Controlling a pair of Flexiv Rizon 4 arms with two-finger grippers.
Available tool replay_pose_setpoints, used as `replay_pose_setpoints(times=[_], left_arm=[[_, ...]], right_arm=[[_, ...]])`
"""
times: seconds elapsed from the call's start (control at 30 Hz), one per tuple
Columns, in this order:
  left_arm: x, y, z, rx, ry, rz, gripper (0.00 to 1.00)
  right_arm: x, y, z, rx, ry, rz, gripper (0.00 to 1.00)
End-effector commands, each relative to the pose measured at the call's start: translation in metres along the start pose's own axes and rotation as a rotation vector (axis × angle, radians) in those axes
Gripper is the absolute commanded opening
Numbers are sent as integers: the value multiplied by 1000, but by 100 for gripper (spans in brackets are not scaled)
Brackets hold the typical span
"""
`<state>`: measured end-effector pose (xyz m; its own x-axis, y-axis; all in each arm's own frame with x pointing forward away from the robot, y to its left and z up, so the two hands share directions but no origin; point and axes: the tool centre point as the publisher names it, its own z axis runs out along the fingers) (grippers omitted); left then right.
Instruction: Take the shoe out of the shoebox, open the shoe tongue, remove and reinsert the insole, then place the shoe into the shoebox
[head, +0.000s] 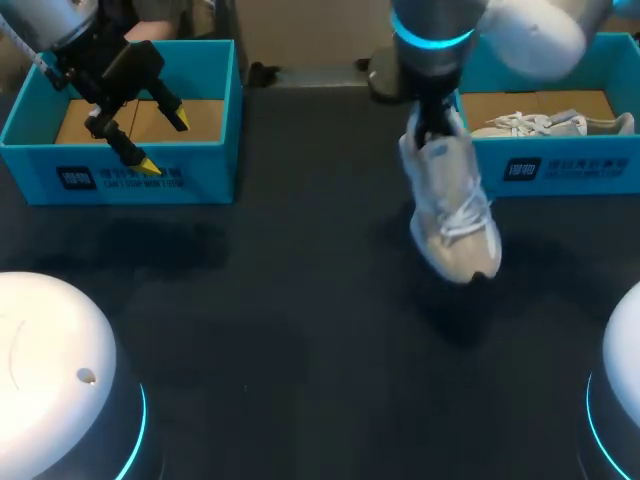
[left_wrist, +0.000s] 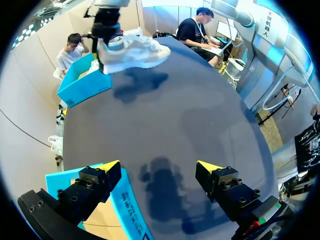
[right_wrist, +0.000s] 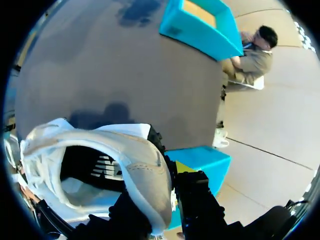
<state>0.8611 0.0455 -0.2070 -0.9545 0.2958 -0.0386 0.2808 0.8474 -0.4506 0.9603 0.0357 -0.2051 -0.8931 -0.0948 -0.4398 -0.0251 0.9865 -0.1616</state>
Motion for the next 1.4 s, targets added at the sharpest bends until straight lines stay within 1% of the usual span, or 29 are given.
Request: replay_pose_setpoints(times=[0.03,0.17,0.27,0.3,0.33,0.37,0.4,0.43,0.47,0.73,0.77,0.8,0.87,0.9,0.93,0.97,1.0,1.03,1.07,1.1,1.17,1.2,1.3,1.33,1.37,1.4], left_arm=[[-5,7,-19,-41,-56,-174,100],[-15,23,-41,-101,-140,-502,100],[-22,43,-58,-197,-188,-851,100],[-22,46,-62,-205,-208,-904,100],[-16,50,-66,-210,-231,-1007,100],[-15,54,-69,-209,-255,-1062,100],[-15,62,-76,-191,-283,-1194,100],[-16,66,-78,-205,-307,-1265,100],[-15,72,-84,-289,-472,-1339,100],[-15,72,-84,-289,-472,-1339,100],[-15,72,-84,-289,-472,-1339,100],[-15,72,-84,-289,-472,-1339,100],[-17,73,-84,-300,-485,-1428,100],[-17,75,-86,-293,-484,-1506,100],[-17,76,-87,-291,-484,-1538,100],[-17,81,-92,-283,-482,-1653,100],[-17,82,-92,-280,-481,-1669,100],[-17,88,-95,-282,-479,-1755,100],[-14,93,-98,-269,-485,-1789,100],[-13,96,-99,-265,-476,-1823,100],[-12,109,-105,-259,-476,-1912,100],[-12,115,-107,-252,-469,-1968,100],[-9,129,-114,-212,-444,-2068,100],[-9,133,-116,-192,-418,-2102,100],[-9,139,-118,-182,-397,-2175,100],[-9,145,-120,-177,-386,-2220,100]], right_arm=[[-14,-37,-5,-8,32,11,0],[-14,-37,-5,-8,32,11,0],[-14,-37,-5,-8,32,11,0],[-14,-37,-5,-8,32,11,0],[-14,-37,-5,-8,32,11,0],[-14,-37,-5,-8,32,11,0],[-14,-37,-5,-8,32,11,0],[-14,-37,-5,-8,32,11,0],[-14,-37,-5,-8,32,11,0],[-14,-37,-5,-8,32,11,0],[-18,-42,-3,-8,37,15,0],[-28,-53,2,16,47,22,0],[-41,-70,7,11,58,36,0],[-52,-84,11,42,59,51,0],[-54,-86,12,38,60,53,0],[-68,-106,17,36,73,92,0],[-71,-110,19,54,78,98,0],[-80,-122,22,35,90,92,0],[-90,-136,24,36,88,122,0],[-93,-141,25,54,87,120,0],[-107,-157,24,15,76,115,0],[-112,-163,26,23,78,115,0],[-128,-186,32,28,88,125,0],[-133,-193,34,34,95,124,0],[-137,-198,36,35,106,125,0],[-137,-198,36,35,106,125,0]])
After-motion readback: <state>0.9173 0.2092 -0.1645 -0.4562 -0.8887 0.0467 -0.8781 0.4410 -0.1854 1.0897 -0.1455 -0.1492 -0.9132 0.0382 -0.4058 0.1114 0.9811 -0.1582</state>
